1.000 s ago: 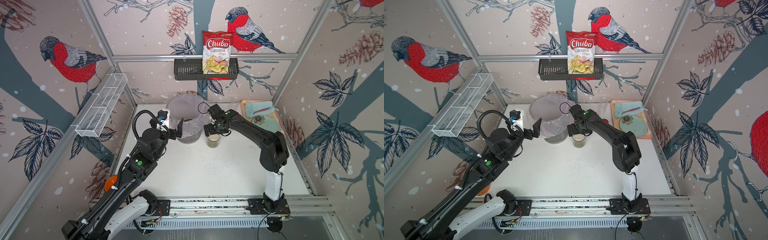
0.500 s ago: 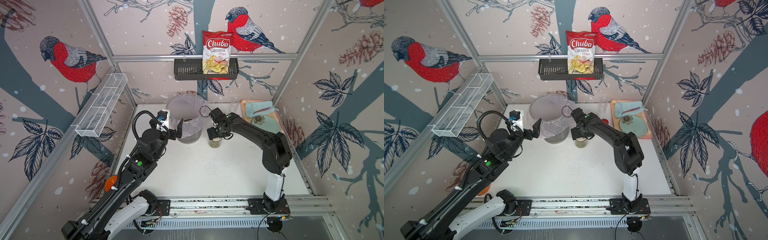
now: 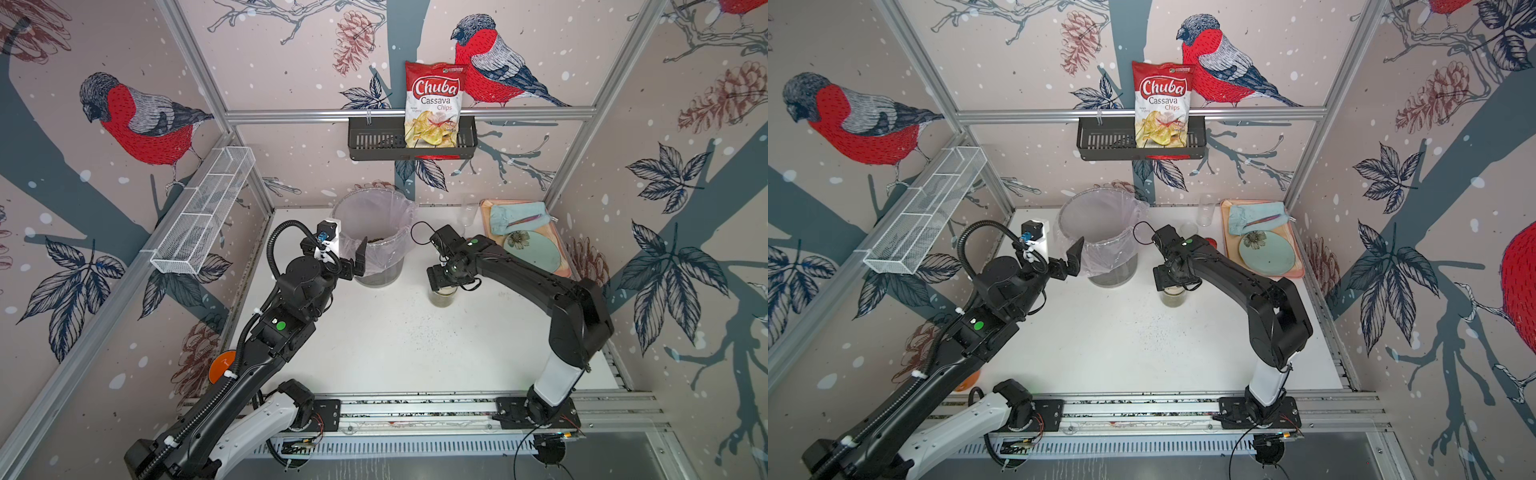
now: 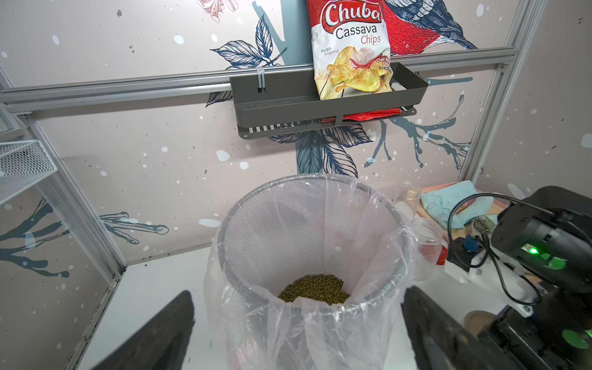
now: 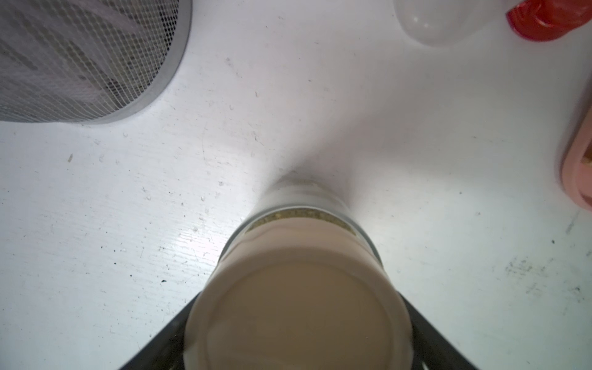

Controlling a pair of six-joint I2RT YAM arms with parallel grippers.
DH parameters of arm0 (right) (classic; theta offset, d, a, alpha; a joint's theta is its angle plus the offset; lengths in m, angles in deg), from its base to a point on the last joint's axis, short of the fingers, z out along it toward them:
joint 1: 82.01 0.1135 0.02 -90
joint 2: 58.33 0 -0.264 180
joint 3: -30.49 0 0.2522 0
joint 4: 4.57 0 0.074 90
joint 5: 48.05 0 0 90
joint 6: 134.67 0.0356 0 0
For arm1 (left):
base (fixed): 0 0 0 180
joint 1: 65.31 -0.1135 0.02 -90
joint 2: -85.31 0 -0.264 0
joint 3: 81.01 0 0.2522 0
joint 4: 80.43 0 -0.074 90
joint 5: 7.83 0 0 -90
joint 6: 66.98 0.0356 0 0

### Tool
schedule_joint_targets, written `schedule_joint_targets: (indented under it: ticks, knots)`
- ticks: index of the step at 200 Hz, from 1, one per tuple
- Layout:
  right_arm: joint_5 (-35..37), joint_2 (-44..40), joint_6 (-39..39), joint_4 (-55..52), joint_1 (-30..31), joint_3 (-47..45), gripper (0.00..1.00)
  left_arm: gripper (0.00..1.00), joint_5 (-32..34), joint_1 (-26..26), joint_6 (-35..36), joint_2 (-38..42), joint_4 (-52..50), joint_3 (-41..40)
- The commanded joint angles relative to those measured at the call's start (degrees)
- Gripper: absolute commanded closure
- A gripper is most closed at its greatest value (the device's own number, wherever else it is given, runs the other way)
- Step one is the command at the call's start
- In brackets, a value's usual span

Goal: Empty moldy mung beans from jars
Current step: Pick up the jar from the center of the board.

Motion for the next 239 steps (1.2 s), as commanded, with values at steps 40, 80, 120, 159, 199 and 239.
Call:
schedule_joint_targets:
  ticks: [40,80,120,159,199,239]
  knots:
    - [-3.09,-4.14,0.93,-0.32,-0.86,-2.18,0.07,0.01,-0.04,-0.06,-2.21,0.77,5.06,-0.10]
    - [-2.76,-3.73,0.28,-0.05,-0.77,-3.18,0.07,0.01,0.21,-0.04,-1.69,0.03,2.65,1.65]
    - [-1.55,-3.87,-0.05,-0.97,-0.22,-2.29,0.14,0.01,-0.27,-0.04,-1.82,-0.29,2.47,1.64]
    - [-0.47,-3.57,-0.08,-2.35,0.52,-1.27,0.19,0.01,-0.42,-0.05,-1.78,-0.95,2.33,1.86]
    - [1.81,-1.93,-0.08,-3.93,1.77,-0.03,0.19,0.01,0.16,0.01,-1.48,-0.70,2.52,1.56]
    - [5.12,0.47,0.25,-4.87,2.83,0.26,0.19,0.01,0.64,-0.04,-1.43,-0.42,2.72,1.12]
